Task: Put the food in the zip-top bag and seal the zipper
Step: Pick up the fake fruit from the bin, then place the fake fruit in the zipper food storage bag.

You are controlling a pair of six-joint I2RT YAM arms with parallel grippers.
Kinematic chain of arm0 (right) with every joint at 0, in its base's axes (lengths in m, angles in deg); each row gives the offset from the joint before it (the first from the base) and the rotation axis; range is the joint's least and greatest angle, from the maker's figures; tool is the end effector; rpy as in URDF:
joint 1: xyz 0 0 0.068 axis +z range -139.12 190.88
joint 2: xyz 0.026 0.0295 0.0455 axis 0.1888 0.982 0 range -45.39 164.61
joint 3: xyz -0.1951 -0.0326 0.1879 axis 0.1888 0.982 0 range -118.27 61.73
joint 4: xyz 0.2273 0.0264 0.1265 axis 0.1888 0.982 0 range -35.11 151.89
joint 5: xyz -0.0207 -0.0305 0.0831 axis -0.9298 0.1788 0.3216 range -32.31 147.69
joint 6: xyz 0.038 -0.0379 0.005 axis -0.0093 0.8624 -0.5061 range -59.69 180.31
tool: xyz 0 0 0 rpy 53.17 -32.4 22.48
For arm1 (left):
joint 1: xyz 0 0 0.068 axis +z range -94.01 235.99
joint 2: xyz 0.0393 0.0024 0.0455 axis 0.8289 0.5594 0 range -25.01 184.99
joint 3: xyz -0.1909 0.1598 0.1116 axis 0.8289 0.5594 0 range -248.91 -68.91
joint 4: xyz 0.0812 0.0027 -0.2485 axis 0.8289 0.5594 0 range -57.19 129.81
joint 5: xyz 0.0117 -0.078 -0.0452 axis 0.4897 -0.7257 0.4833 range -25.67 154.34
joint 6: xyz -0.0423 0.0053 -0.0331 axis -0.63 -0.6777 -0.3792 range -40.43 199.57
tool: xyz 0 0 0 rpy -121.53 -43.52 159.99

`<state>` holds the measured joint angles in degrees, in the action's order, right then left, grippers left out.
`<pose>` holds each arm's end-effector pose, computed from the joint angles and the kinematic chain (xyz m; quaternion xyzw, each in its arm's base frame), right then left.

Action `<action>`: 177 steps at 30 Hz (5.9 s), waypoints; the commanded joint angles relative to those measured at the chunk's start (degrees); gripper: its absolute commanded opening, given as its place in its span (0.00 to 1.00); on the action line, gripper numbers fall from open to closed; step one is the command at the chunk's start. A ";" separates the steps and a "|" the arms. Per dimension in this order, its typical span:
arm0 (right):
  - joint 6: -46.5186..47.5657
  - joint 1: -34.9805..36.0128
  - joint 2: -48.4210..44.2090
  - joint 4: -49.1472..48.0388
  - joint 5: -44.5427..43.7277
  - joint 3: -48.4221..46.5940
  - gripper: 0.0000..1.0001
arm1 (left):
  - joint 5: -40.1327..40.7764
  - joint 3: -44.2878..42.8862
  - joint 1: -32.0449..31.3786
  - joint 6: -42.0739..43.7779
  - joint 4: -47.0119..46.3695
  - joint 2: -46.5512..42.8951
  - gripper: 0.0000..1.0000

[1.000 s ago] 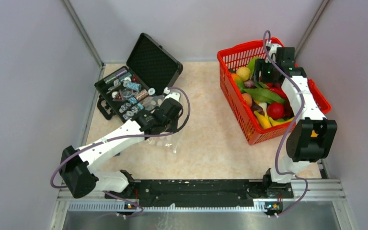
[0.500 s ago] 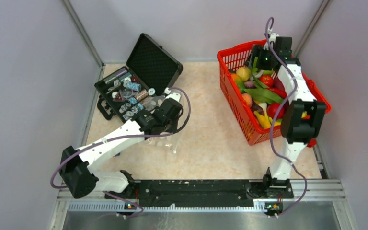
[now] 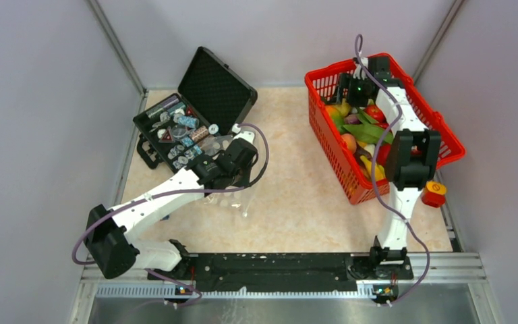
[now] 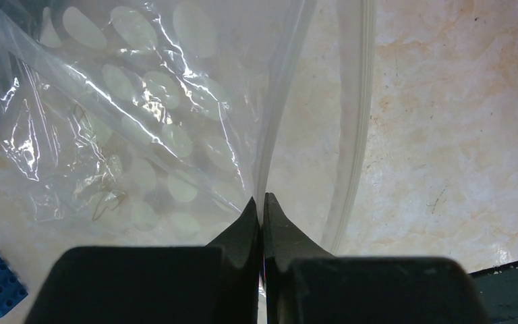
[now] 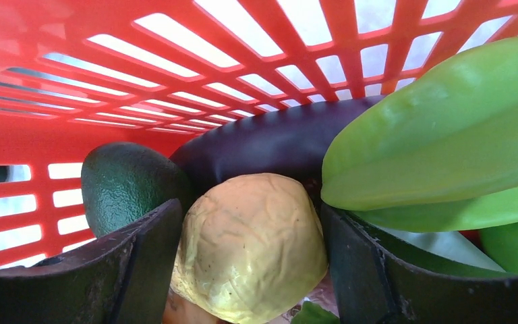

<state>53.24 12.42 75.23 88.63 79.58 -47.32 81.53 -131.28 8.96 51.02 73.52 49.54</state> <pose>0.4812 0.0262 0.2743 -0.0284 0.9105 0.2031 0.3591 0.1896 -0.1881 0.2888 0.1035 0.9328 -0.0808 0.3356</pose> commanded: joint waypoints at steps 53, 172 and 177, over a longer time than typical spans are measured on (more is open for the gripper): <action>-6.49 -7.52 -45.39 -12.98 -21.31 28.52 0.27 | -1.52 2.14 0.16 -0.80 -2.26 -4.37 0.00; 1.87 49.98 -53.56 -63.28 -20.87 74.53 0.27 | -13.91 -3.51 0.36 -1.04 -5.11 -6.01 0.00; 4.51 52.85 -50.37 -55.66 -25.47 68.18 0.41 | -14.89 -4.57 0.36 -1.50 -5.25 -5.87 0.00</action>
<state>54.50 62.65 22.86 27.93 58.40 28.24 68.02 -132.89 9.11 50.38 71.25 44.92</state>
